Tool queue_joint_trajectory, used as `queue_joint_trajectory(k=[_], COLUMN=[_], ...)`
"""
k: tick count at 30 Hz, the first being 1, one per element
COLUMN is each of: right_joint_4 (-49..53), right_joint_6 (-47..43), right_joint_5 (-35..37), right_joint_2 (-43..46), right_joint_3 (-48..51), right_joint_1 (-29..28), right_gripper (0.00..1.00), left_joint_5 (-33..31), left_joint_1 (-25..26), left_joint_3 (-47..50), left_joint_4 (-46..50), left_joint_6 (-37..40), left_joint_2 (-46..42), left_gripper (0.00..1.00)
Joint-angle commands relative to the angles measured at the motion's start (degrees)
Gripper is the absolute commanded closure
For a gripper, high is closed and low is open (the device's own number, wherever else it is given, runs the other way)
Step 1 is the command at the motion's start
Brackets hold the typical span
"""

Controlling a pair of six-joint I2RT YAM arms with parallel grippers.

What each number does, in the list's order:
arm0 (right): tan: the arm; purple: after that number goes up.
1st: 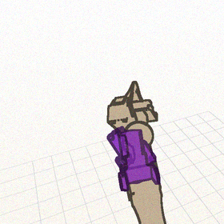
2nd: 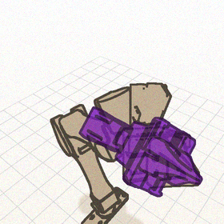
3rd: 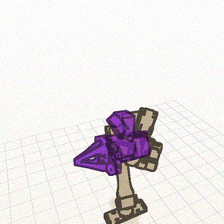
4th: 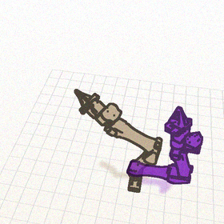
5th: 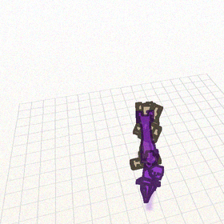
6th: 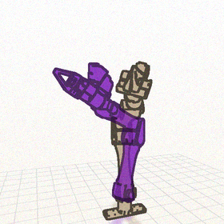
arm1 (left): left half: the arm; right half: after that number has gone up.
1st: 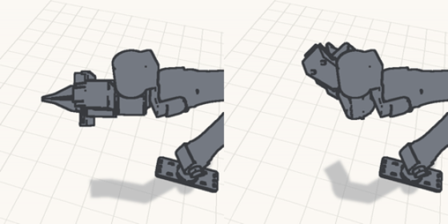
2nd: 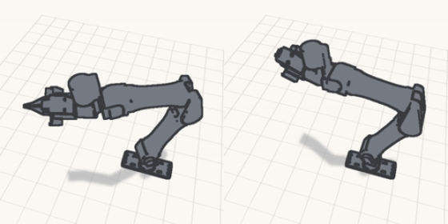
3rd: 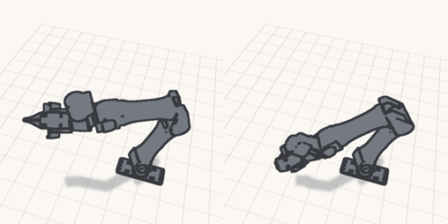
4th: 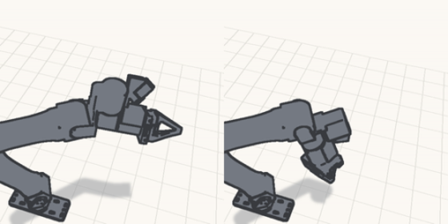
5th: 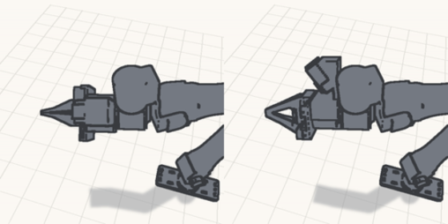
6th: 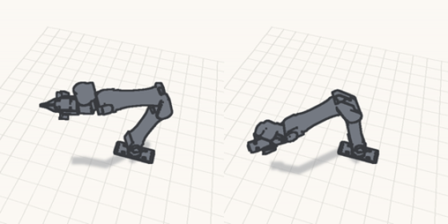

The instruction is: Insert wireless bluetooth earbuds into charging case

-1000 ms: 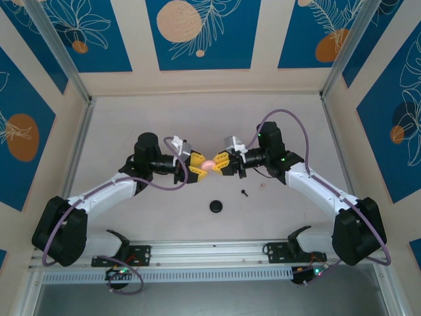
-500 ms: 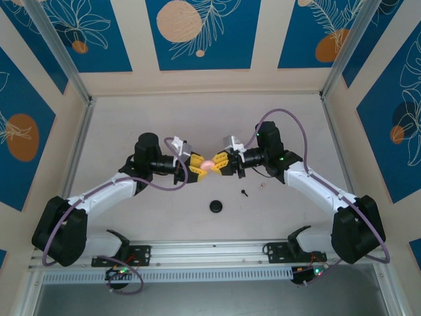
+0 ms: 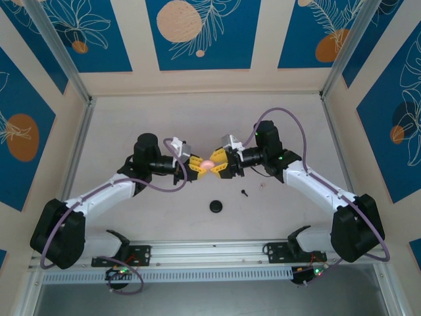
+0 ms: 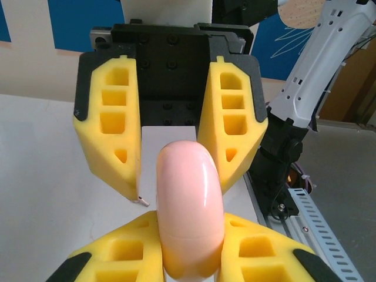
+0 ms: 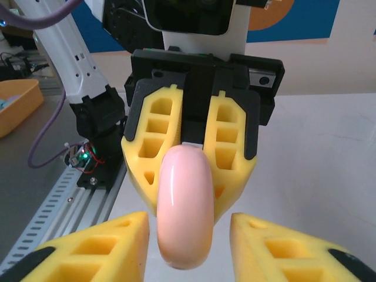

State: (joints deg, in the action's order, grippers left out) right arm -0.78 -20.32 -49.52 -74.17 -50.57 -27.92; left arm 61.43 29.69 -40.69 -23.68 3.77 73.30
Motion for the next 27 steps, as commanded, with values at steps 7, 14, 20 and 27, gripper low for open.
queue_joint_trajectory(k=[7,14,20,27], right_joint_4=[-1.69,-2.59,-3.25,-3.61], right_joint_6=[1.7,3.53,4.58,5.68], right_joint_5=[2.49,3.94,5.84,7.24], right_joint_2=[-0.45,-0.21,-0.32,-0.14], right_joint_3=[-1.48,-2.06,-1.74,-1.43], right_joint_1=[-0.25,1.72,2.08,2.34], right_gripper=[0.54,0.54,0.55,0.55], left_joint_5=[0.97,0.71,0.54,0.38], left_joint_1=[0.45,0.62,0.59,0.65], left_joint_3=[-0.68,-1.04,-1.13,-1.06], left_joint_4=[4.81,6.67,6.57,6.28], left_joint_6=[4.21,5.54,5.63,5.62], left_joint_2=[-2.02,-2.17,-2.24,-2.09], left_gripper=[0.85,0.85,0.85,0.85])
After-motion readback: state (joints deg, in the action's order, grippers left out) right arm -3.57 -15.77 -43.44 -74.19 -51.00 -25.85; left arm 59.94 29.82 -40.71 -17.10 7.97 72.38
